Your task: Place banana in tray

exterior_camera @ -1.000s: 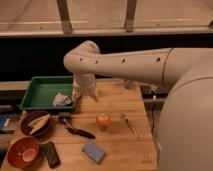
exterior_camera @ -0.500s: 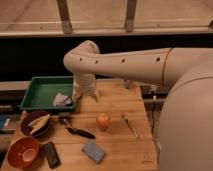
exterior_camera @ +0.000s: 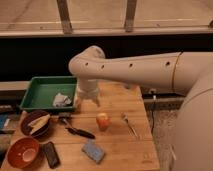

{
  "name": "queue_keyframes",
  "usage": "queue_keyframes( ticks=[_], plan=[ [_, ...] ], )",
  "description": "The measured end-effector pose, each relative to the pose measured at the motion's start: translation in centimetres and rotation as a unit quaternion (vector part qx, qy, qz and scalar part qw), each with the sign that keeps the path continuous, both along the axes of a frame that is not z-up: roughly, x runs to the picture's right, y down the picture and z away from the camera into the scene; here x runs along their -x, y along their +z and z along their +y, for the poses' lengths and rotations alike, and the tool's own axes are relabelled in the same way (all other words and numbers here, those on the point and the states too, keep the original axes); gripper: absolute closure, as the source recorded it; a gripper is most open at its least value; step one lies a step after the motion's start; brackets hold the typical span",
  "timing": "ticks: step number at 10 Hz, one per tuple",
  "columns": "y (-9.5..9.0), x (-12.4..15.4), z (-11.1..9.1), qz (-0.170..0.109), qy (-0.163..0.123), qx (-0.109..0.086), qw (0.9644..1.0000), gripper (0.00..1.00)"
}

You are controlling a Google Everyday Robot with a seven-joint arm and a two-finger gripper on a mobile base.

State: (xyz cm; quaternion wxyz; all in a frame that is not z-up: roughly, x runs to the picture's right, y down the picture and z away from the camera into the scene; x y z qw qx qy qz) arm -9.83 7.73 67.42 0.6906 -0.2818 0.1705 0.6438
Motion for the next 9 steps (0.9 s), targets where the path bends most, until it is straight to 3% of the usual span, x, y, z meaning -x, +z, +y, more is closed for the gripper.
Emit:
queue_keyframes(
  ticks=[3, 6, 7, 9],
  plan=[
    [0.3, 5.6, 0.6, -0.04, -0.027, 0.0, 0.9988, 0.35],
    [0.7, 14.5, 0.7, -0.093, -0.056, -0.008, 0.994, 0.35],
    [0.6, 16.3, 0.8, -0.105, -0.059, -0.01, 0.9927, 0.35],
    [0.8, 16.5, 0.7, -0.105, -0.059, -0.011, 0.9926, 0.35]
  ],
)
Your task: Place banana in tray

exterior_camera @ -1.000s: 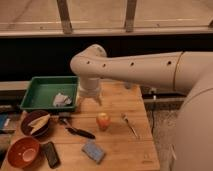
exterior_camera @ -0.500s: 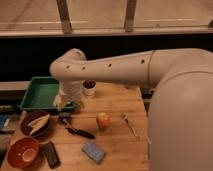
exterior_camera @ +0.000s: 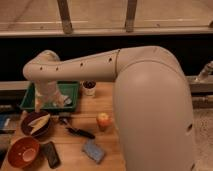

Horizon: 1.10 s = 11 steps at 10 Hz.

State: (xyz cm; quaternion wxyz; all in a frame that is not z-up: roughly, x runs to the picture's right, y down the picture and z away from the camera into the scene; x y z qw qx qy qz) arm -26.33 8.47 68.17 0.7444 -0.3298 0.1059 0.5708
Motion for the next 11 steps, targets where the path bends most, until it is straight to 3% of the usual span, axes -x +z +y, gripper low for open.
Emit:
queue_keyframes(
  ticks=[4, 7, 11],
  plan=[
    [0.2, -0.1, 0.8, 0.003, -0.01, 0.01, 0.9999, 0.35],
    [2.4, 3.4, 3.4, -0.019, -0.048, 0.033, 0.9981, 0.35],
    [5.3, 8.5, 5.8, -0.054, -0.083, 0.061, 0.9932, 0.35]
  ],
)
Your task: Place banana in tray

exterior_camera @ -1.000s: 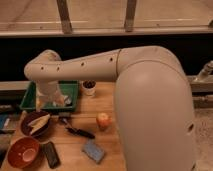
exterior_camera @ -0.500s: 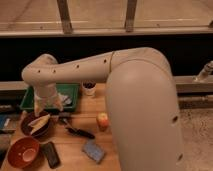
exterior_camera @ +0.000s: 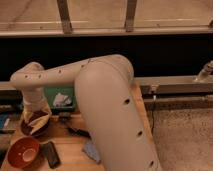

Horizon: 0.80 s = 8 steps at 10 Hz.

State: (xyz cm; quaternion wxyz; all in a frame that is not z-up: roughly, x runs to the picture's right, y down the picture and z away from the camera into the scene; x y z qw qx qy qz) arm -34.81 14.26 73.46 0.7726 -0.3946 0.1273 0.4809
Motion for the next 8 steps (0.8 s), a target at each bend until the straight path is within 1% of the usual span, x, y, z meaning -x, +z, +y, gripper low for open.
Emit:
queue_keyframes(
  ticks=[1, 4, 6, 8],
  plan=[
    [0.9, 0.5, 0.1, -0.003, -0.004, 0.004, 1.0, 0.35],
    [2.5, 0.8, 0.3, -0.003, -0.013, 0.008, 0.9999, 0.35],
    [3.2, -0.7, -0.2, 0.01, -0.014, 0.006, 0.9998, 0.35],
    [3.2, -1.6, -0.6, 0.022, -0.009, 0.001, 0.9997, 0.35]
  ],
)
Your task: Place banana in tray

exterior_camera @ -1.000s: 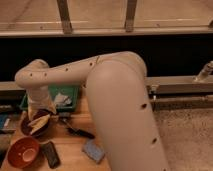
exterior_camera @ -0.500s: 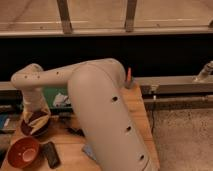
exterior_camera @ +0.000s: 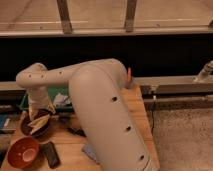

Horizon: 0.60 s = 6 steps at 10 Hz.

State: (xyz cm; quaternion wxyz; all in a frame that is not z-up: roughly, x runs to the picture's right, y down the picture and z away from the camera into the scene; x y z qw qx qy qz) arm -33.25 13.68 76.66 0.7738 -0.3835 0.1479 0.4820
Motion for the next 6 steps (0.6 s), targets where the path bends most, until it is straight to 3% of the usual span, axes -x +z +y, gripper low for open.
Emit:
queue_keyframes(
  ticks=[3, 6],
  plan=[
    [0.4, -1.3, -0.5, 0.014, 0.009, -0.001, 0.9999, 0.35],
    [2.6, -1.8, 0.2, 0.009, 0.026, 0.022, 0.9994, 0.35]
  ],
)
